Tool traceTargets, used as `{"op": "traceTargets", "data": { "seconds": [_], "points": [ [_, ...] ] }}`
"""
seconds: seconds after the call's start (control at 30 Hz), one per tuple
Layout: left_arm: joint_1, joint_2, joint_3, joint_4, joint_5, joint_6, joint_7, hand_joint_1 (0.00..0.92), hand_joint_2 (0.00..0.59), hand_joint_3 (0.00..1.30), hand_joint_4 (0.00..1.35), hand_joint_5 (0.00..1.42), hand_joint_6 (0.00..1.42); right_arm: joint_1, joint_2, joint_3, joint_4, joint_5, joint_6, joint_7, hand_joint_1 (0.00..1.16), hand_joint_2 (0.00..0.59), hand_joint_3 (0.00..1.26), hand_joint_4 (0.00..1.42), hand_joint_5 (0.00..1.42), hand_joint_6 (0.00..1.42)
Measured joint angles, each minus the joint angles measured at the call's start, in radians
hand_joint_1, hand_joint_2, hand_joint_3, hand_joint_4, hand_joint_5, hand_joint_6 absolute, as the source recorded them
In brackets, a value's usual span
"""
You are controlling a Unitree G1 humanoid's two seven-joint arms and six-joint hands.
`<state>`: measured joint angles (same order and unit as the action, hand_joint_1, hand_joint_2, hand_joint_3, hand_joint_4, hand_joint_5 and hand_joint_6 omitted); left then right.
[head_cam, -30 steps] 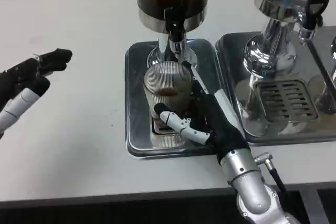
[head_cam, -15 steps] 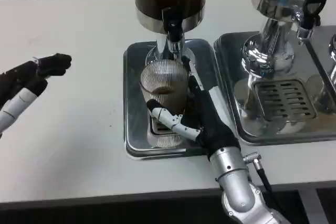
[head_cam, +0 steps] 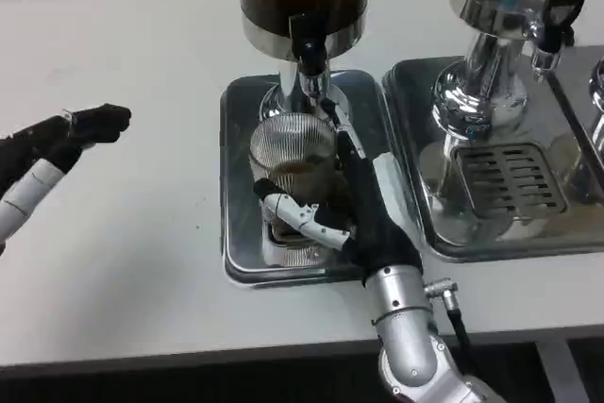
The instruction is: Grasp the cup under the faucet to collect the drink, then remove the cup.
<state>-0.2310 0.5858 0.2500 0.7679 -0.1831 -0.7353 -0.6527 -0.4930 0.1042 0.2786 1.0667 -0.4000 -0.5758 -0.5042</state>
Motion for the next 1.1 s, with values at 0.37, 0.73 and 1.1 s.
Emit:
{"op": "traceTargets", "data": {
  "seconds": [0.37,0.73,1.1],
  "points": [
    [0.028,0.002,0.000,-0.001,0.000,0.001,0.000,0.000,0.062,0.34,0.26,0.23,0.14,-0.001,0.002,0.023,0.052,-0.035,-0.019,-0.171,0.78,0.204,0.28,0.53,0.80,1.25],
    [0.029,0.005,0.000,-0.001,0.000,0.001,-0.001,0.000,0.067,0.35,0.26,0.23,0.14,-0.001,0.002,0.035,0.067,-0.051,-0.027,-0.250,0.82,0.210,0.40,0.66,0.94,1.38],
    [0.028,0.005,-0.010,-0.001,0.000,0.001,-0.007,0.000,0.068,0.35,0.27,0.23,0.14,0.018,0.003,0.051,0.069,-0.090,-0.035,-0.357,0.85,0.207,0.52,0.75,1.05,1.42]
  ]
}}
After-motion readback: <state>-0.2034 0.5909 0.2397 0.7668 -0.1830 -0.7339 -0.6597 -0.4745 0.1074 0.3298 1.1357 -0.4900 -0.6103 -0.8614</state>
